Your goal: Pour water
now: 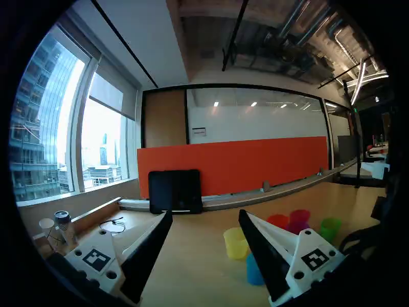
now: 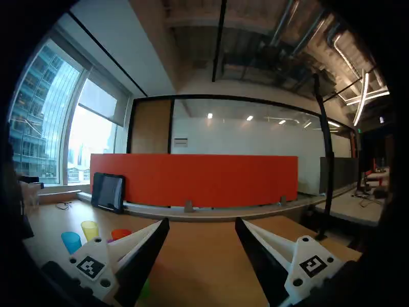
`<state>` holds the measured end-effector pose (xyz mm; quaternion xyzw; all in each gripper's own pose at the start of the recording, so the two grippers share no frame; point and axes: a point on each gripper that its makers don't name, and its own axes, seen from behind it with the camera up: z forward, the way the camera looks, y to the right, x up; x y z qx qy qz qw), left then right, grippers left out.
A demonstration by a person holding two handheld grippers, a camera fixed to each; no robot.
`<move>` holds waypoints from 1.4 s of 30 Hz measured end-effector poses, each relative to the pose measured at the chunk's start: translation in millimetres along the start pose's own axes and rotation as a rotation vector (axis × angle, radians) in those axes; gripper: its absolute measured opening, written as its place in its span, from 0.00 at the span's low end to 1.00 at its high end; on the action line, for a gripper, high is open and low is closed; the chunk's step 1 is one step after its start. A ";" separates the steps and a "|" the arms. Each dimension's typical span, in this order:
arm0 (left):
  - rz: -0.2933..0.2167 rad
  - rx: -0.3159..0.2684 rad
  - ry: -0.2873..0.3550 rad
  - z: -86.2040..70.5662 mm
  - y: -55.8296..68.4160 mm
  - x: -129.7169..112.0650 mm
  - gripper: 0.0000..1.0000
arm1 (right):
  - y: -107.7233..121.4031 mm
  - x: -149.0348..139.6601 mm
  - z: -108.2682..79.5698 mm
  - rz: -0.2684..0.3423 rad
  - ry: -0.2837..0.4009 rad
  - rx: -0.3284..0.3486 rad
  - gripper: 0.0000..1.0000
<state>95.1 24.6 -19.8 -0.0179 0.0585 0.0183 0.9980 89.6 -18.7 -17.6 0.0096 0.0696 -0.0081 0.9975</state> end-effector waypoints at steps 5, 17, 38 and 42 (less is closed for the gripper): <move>0.022 0.026 0.006 1.5 -4.8 -6.0 0.96 | -0.6 4.1 0.6 -0.008 0.001 -0.012 1.00; 0.004 0.047 0.001 1.4 -1.2 -34.0 0.96 | -2.7 1.3 -2.8 -0.035 -0.025 -0.030 1.00; -0.007 0.069 -0.043 1.0 -22.9 -82.1 0.96 | -14.9 5.4 -2.0 -0.020 -0.031 -0.024 1.00; -0.017 0.066 -0.051 1.1 -24.6 -86.8 0.96 | -16.6 5.8 -0.9 -0.023 -0.031 -0.023 1.00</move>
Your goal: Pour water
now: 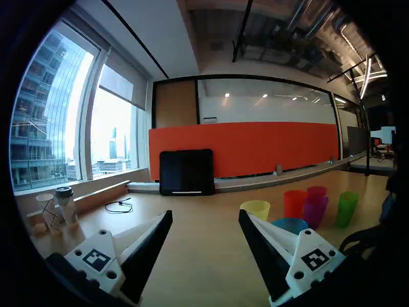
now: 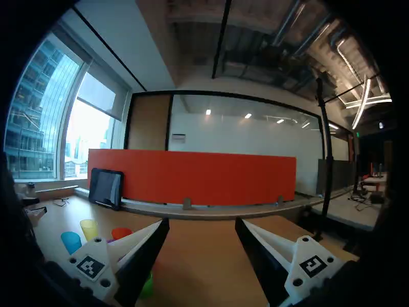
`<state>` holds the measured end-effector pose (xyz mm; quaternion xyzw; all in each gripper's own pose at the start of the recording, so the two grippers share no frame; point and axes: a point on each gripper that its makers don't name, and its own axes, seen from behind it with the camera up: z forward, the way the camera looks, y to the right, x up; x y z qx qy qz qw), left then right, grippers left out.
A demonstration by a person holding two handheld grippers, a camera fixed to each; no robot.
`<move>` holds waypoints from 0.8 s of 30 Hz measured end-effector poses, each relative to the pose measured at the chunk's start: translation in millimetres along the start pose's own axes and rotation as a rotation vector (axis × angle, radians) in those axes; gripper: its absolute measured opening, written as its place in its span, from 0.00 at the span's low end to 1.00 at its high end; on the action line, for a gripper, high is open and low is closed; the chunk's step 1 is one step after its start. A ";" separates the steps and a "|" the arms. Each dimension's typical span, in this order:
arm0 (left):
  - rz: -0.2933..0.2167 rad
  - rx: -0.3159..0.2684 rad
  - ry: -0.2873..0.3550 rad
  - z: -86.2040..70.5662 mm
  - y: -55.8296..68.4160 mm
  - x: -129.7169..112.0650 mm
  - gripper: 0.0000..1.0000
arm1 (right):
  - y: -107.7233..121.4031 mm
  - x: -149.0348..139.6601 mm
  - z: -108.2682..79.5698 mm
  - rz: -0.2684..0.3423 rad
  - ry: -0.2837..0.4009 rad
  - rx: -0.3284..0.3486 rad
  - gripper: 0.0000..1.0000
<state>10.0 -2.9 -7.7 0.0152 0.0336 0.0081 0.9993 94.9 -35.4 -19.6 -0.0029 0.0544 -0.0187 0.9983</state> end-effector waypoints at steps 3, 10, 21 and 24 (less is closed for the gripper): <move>-0.012 -0.002 -0.004 0.8 -2.3 -2.0 0.96 | -2.8 0.0 0.5 0.001 -0.002 0.006 1.00; -0.048 -0.009 -0.014 1.6 -6.3 -7.1 0.96 | -7.3 1.0 1.8 0.003 -0.003 0.015 1.00; -0.050 -0.017 -0.023 2.6 -6.2 -9.5 0.96 | -8.9 0.1 0.7 0.004 -0.004 0.018 1.00; -0.049 -0.018 -0.023 2.3 -6.3 -9.5 0.96 | -8.6 1.2 -0.1 0.003 -0.004 0.019 1.00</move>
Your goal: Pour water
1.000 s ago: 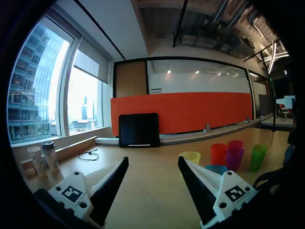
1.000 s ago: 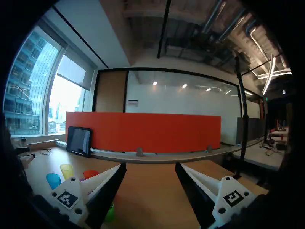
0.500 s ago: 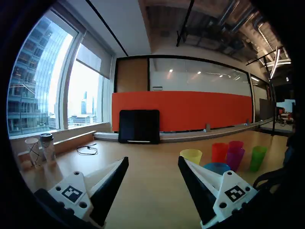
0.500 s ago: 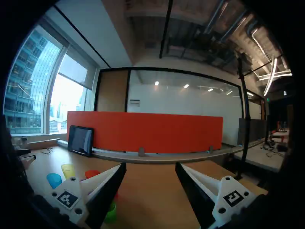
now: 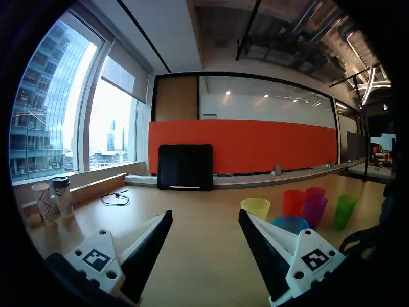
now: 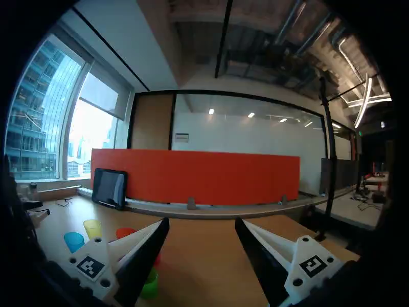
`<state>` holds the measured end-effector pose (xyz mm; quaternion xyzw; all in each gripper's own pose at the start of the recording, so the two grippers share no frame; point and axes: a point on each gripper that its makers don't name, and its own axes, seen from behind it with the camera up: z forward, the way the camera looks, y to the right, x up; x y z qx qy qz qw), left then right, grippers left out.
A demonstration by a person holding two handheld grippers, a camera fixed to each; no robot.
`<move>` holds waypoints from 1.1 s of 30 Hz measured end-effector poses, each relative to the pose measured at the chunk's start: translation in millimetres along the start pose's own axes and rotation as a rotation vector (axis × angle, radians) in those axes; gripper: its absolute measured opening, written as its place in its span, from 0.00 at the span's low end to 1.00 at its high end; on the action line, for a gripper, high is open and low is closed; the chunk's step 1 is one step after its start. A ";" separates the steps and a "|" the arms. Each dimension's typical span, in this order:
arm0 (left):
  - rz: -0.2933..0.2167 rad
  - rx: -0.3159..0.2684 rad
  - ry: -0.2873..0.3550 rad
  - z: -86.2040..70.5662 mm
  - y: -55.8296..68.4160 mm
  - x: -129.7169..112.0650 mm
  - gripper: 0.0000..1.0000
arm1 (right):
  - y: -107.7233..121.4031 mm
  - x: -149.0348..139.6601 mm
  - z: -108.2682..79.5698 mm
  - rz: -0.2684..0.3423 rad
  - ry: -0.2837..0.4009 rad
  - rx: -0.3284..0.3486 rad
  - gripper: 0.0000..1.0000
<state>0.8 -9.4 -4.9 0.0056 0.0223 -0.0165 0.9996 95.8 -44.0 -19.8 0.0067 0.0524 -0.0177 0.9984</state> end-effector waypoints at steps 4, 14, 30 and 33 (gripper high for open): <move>0.001 0.000 0.000 0.1 0.6 -0.2 0.96 | 2.1 0.5 -0.8 0.002 0.002 -0.001 1.00; 0.002 0.000 -0.001 0.3 1.3 -0.5 0.96 | 4.4 0.3 -1.3 -0.019 0.019 0.003 1.00; 0.002 0.000 -0.002 0.5 1.6 -0.6 0.96 | 15.3 -18.1 1.6 -0.046 0.028 -0.005 1.00; 0.002 0.000 -0.001 0.3 1.8 -0.7 0.96 | 14.4 -26.3 3.5 -0.043 0.023 -0.004 1.00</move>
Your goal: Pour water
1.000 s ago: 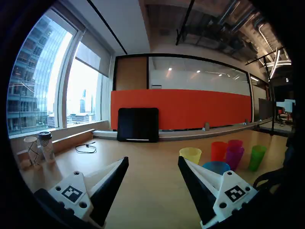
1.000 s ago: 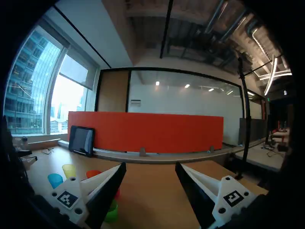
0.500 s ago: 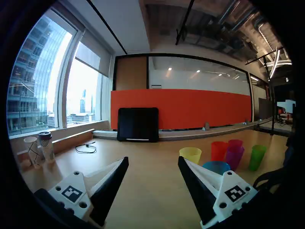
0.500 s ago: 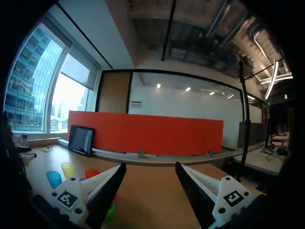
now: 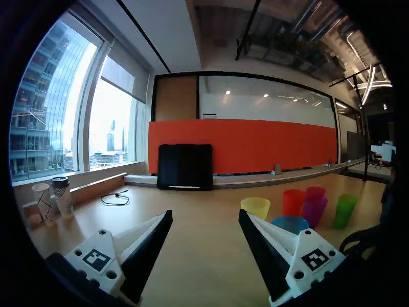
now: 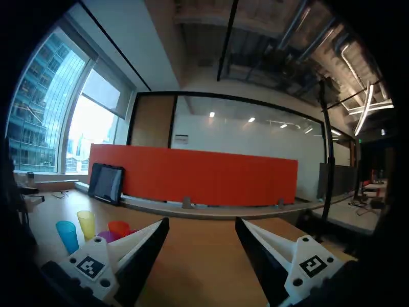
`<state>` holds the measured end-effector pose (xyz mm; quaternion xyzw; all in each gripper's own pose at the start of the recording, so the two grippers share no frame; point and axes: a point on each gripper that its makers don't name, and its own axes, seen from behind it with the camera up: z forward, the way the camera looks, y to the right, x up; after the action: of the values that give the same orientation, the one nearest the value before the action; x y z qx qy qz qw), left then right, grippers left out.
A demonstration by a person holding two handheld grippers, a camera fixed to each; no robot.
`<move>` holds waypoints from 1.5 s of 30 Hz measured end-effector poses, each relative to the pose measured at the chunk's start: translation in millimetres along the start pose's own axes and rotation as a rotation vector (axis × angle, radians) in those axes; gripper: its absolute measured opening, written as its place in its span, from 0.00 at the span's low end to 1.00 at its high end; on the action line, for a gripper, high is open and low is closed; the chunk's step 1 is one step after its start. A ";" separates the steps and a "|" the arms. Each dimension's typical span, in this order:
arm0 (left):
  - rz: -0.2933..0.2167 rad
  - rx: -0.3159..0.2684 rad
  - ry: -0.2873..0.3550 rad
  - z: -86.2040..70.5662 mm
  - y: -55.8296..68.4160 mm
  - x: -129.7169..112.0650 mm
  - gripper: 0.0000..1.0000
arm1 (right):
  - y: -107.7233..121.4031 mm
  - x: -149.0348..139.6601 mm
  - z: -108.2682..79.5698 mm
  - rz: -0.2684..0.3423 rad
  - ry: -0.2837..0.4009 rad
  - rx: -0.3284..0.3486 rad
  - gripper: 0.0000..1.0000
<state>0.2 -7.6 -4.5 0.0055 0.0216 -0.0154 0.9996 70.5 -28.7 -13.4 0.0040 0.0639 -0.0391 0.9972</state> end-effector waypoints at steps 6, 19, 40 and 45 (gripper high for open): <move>0.000 0.000 0.000 -0.1 0.6 -0.2 0.96 | 1.3 -16.3 4.1 0.020 -0.007 -0.002 1.00; 0.000 0.000 0.000 0.1 1.4 0.0 0.96 | 19.9 -66.1 4.2 0.064 -0.061 -0.030 1.00; 0.000 0.000 0.000 -0.3 2.5 0.1 0.96 | 24.4 -84.5 5.9 0.084 -0.081 -0.021 1.00; 0.000 0.000 0.000 -0.1 2.8 0.1 0.96 | 21.5 -83.7 5.6 0.080 -0.080 -0.013 1.00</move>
<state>0.4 -4.9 -4.6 0.0056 0.0216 -0.0153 0.9996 -9.9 -0.9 2.9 -0.0017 0.0240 0.0014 0.9997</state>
